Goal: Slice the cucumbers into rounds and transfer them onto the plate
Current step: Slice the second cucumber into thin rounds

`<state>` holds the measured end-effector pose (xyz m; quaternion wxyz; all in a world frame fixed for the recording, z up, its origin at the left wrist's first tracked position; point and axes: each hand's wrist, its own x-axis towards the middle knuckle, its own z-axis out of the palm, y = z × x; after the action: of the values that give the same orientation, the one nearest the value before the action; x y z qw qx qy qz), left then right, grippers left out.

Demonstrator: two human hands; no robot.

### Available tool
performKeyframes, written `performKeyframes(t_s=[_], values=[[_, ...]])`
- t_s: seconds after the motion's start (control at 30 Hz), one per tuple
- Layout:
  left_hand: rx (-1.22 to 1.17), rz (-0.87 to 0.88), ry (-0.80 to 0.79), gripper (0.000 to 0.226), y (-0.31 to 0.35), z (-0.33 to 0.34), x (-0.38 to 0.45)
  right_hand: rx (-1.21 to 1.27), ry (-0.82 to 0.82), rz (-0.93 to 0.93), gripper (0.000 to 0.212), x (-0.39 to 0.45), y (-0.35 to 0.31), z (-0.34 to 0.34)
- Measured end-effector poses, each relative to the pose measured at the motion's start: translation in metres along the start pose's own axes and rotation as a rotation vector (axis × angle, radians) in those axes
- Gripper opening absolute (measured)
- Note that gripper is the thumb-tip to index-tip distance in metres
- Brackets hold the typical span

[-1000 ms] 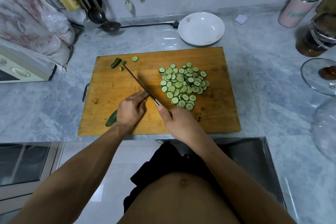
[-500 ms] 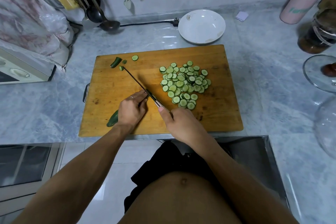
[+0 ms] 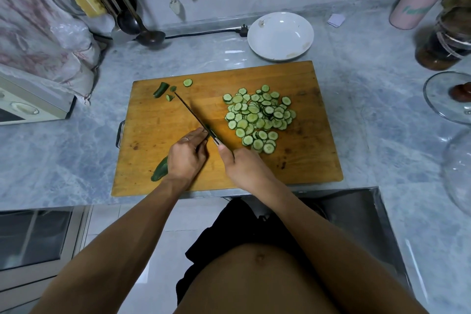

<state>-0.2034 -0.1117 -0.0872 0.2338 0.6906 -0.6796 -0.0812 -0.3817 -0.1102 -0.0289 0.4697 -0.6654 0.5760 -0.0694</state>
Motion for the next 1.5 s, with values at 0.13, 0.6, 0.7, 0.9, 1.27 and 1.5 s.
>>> performKeyframes(t_s=[0.13,0.6,0.7,0.9,1.27,1.5], values=[[-0.001,0.019,-0.026,0.033,0.000,-0.005,0.001,0.067,0.049,0.025,0.068,0.000,0.004,-0.008],[-0.257,0.226,0.383,0.017,0.044,-0.061,0.028,-0.248,0.205,-0.238,0.055,-0.014,0.033,-0.056],[-0.170,0.372,0.096,0.019,0.052,-0.067,0.036,-0.403,0.201,-0.310,0.051,-0.015,0.031,-0.059],[0.013,0.262,-0.436,0.040,0.061,-0.069,0.047,-0.537,0.130,-0.353,0.050,-0.021,0.031,-0.057],[-0.263,0.160,-0.579,0.016,0.071,-0.061,0.060,-0.539,0.164,-0.384,0.052,-0.023,0.046,-0.055],[-0.083,0.126,-0.609,0.009,0.079,-0.037,0.087,-0.533,0.184,-0.466,0.051,-0.029,0.043,-0.048]])
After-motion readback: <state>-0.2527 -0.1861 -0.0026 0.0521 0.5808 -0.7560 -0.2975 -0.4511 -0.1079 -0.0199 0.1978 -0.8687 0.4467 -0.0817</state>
